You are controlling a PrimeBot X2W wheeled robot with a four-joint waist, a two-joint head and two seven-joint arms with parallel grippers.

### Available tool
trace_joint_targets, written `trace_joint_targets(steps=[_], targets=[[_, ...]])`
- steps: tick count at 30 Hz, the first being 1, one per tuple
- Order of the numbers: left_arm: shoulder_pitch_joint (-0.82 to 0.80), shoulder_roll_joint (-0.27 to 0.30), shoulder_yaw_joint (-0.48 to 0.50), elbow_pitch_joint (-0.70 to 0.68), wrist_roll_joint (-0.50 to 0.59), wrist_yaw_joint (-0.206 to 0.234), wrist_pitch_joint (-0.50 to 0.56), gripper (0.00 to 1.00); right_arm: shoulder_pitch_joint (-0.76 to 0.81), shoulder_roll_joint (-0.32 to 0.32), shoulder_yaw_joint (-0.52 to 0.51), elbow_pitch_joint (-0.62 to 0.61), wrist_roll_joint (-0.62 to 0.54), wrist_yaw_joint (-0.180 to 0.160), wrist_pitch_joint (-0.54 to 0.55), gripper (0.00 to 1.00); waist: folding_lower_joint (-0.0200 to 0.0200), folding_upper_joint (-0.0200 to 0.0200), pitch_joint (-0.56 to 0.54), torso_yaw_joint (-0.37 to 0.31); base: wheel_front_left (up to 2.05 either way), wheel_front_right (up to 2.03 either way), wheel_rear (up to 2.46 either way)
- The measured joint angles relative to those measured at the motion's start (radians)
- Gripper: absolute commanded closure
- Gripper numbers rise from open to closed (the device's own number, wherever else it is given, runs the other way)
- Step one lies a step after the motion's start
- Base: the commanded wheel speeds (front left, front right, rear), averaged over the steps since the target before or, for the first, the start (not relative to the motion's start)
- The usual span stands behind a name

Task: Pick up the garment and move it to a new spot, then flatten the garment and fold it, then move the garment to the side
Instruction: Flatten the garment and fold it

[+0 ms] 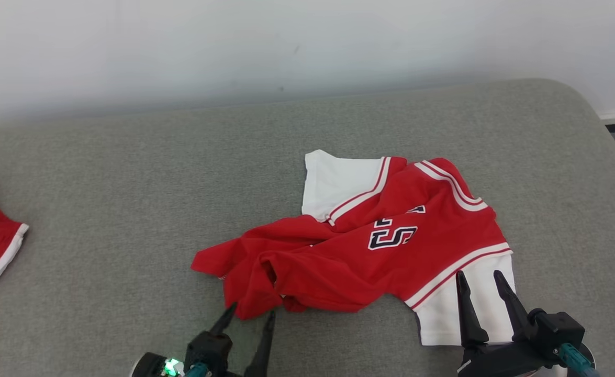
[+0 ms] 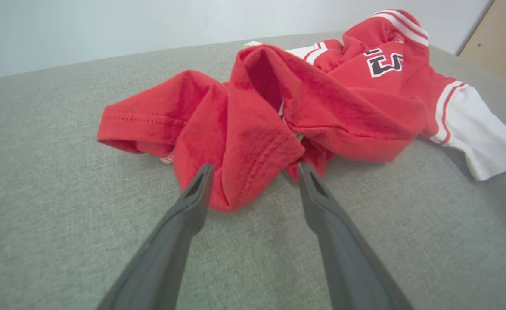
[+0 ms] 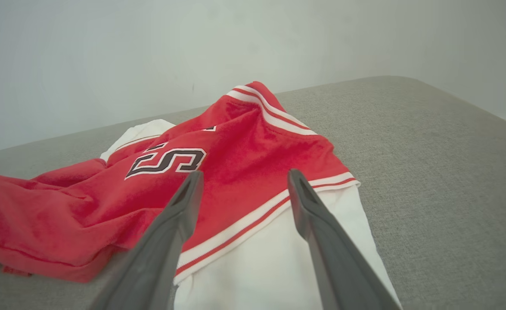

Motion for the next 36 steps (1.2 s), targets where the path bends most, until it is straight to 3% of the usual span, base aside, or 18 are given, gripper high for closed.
trace_joint_targets(steps=[5,6,8,13,18,26,31,32,33,36], targets=[[-0.034,-0.004,0.023,0.076,-0.013,-0.011,-0.023,0.0,-0.002,0.0,0.0,0.002,-0.002,0.0,0.0,0.0,0.0,0.0,0.005,-0.03,0.0,0.0,0.0],[-0.041,-0.004,0.023,0.1,-0.016,-0.019,-0.021,0.51,-0.003,0.0,0.003,0.003,-0.002,0.0,0.0,0.0,0.0,0.0,0.006,-0.036,0.0,0.0,0.0],[-0.049,-0.014,0.03,0.14,-0.03,-0.035,-0.026,1.0,-0.003,0.0,0.001,0.003,-0.002,0.0,0.0,0.0,0.0001,0.0,0.008,-0.047,0.0,0.0,0.0],[-0.068,-0.017,0.045,0.185,-0.056,-0.063,-0.039,1.0,0.0,0.0,-0.016,-0.001,-0.003,0.0,0.0,0.0,0.0,0.0,0.006,-0.048,0.0,0.0,0.0],[-0.062,0.035,0.051,0.117,-0.055,-0.059,-0.029,1.0,0.016,0.0,-0.021,-0.001,-0.002,0.0,0.0,0.0,0.0,0.0,0.0,-0.019,0.0,0.0,0.0],[-0.002,0.187,0.083,-0.141,-0.046,0.027,0.108,1.0,0.018,0.0,-0.014,0.005,0.008,0.0,0.0,0.0,0.0,-0.0001,-0.016,0.029,0.0,0.0,0.0],[0.058,0.219,0.089,-0.225,-0.065,0.058,0.159,1.0,0.017,0.0,-0.008,0.012,0.012,0.0,0.0,0.0,0.0,0.0,-0.013,0.032,0.0,0.0,0.0],[0.062,0.217,0.085,-0.224,-0.063,0.061,0.158,0.87,0.017,0.0,-0.008,0.013,0.014,0.0,0.0,0.0,0.0001,0.0,-0.012,0.031,0.0,0.0,0.0],[0.063,0.217,0.083,-0.219,-0.06,0.062,0.151,0.02,0.017,0.0,-0.009,0.013,0.016,0.0,0.0,0.0,0.0,0.0,-0.012,0.03,0.0,0.0,0.0],[0.066,0.196,0.091,-0.206,-0.067,0.067,0.115,0.0,0.016,0.0,-0.015,0.014,0.018,0.0,0.0,0.0,0.0,-0.0001,-0.009,0.029,0.0,0.0,0.0]])
